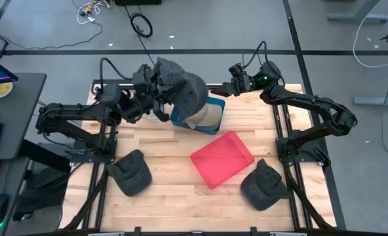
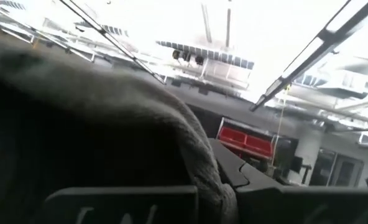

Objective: Pick & Place hat
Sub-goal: Put the middle black cap into the red bin

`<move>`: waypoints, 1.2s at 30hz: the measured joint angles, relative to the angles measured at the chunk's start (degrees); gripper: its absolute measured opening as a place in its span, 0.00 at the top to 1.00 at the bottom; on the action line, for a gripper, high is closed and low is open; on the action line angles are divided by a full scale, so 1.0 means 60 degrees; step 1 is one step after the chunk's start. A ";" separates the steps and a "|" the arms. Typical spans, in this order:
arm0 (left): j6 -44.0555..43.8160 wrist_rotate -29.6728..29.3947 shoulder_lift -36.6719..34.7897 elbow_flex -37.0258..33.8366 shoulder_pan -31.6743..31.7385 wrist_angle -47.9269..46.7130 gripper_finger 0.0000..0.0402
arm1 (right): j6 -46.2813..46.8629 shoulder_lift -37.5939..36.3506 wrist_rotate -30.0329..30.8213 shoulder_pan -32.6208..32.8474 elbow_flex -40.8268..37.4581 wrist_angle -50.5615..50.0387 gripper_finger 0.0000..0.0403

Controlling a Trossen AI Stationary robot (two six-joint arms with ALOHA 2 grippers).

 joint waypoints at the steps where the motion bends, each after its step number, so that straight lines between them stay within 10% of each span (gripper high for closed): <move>1: 0.0046 0.0003 0.0012 -0.0004 -0.0013 0.0021 0.98 | 0.0092 0.0059 -0.0002 0.0009 0.0000 0.0158 0.32; 36: 0.0176 0.0132 0.1754 0.0007 0.0090 0.0745 0.98 | 0.1805 0.0755 -0.0428 0.0432 0.0000 0.3225 0.38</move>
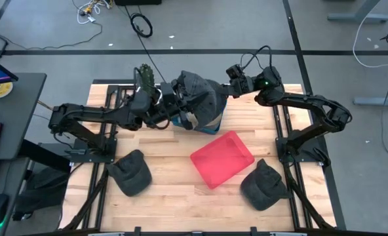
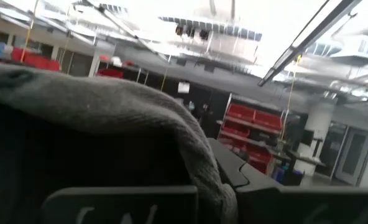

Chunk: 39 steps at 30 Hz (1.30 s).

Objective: Pick & Place hat
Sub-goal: Put the middle black cap into the red bin

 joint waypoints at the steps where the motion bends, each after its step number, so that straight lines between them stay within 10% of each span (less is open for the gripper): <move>1: -0.0034 0.0003 0.0020 -0.0004 0.0000 -0.0067 0.98 | -0.0118 0.0000 0.0000 0.0000 0.0000 0.0172 0.42; 9: 0.0013 0.0005 0.0018 -0.0007 -0.0038 -0.0288 0.86 | -0.0147 -0.0004 -0.0166 -0.0129 0.0000 0.0819 0.95; 24: -0.0390 0.0917 -0.0446 -0.0007 -0.0087 -0.2359 0.66 | 0.0405 -0.0971 -0.0373 -0.1394 -0.0011 0.0510 0.99; 39: 0.0801 -0.0314 -0.2601 -0.0004 -0.0069 -0.4144 0.53 | -0.1628 -0.2496 -0.1098 -0.1641 -0.0011 -0.5029 0.99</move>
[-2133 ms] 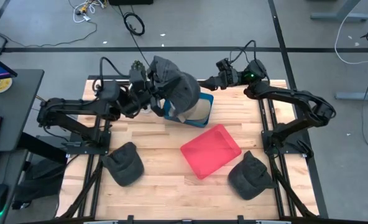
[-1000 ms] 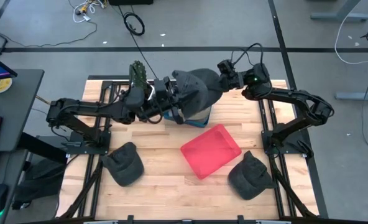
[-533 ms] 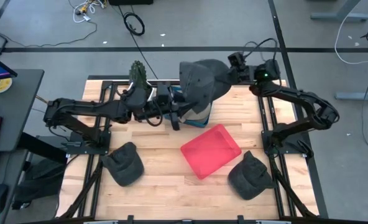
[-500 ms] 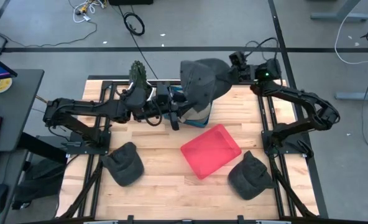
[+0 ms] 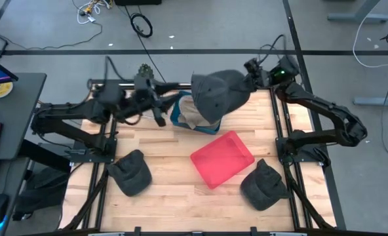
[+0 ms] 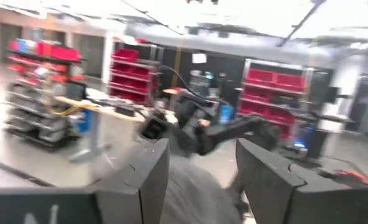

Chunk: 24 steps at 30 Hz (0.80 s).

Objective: Pick & Place hat
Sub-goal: Put the middle black cap into the red bin

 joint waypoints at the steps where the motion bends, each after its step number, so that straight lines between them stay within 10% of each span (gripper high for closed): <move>1: 0.0130 -0.0150 -0.0099 -0.0005 0.0000 -0.0018 0.53 | -0.0204 -0.0036 -0.0001 0.0142 0.0000 -0.0505 0.99; 11: 0.0148 -0.0478 -0.0439 0.0001 0.0000 -0.1003 0.53 | -0.2066 -0.0685 0.0898 0.2007 0.0000 -0.5989 0.99; 24: -0.0110 -0.0506 -0.0239 -0.0004 0.0000 -0.2082 0.53 | -0.3922 -0.0833 0.5180 0.4671 0.0000 -1.0712 0.99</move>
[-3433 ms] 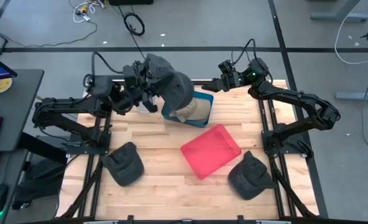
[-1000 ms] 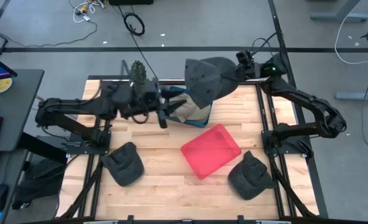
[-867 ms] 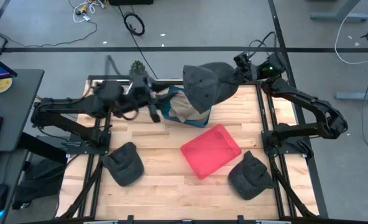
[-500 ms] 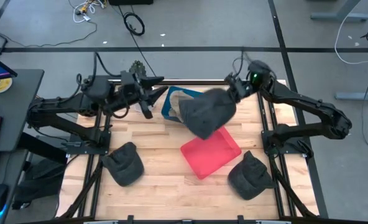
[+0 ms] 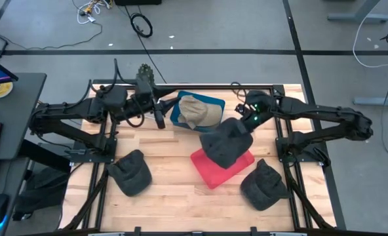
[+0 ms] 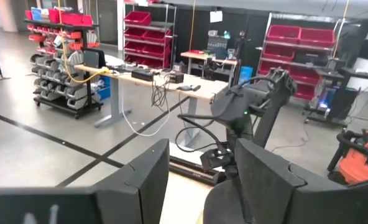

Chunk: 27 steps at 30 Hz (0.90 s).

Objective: Pick & Place hat
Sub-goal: Put the middle black cap into the red bin

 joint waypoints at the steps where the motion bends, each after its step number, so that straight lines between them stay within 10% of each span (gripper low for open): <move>1: 0.0001 0.0000 0.0003 0.0000 0.0000 -0.0028 0.53 | 0.0058 0.0043 0.0203 0.0146 0.0000 -0.0058 0.99; 27: -0.0415 0.0007 -0.0004 0.0000 -0.0007 -0.0242 0.53 | 0.3659 0.1828 0.0878 0.1697 0.0004 -0.0040 0.99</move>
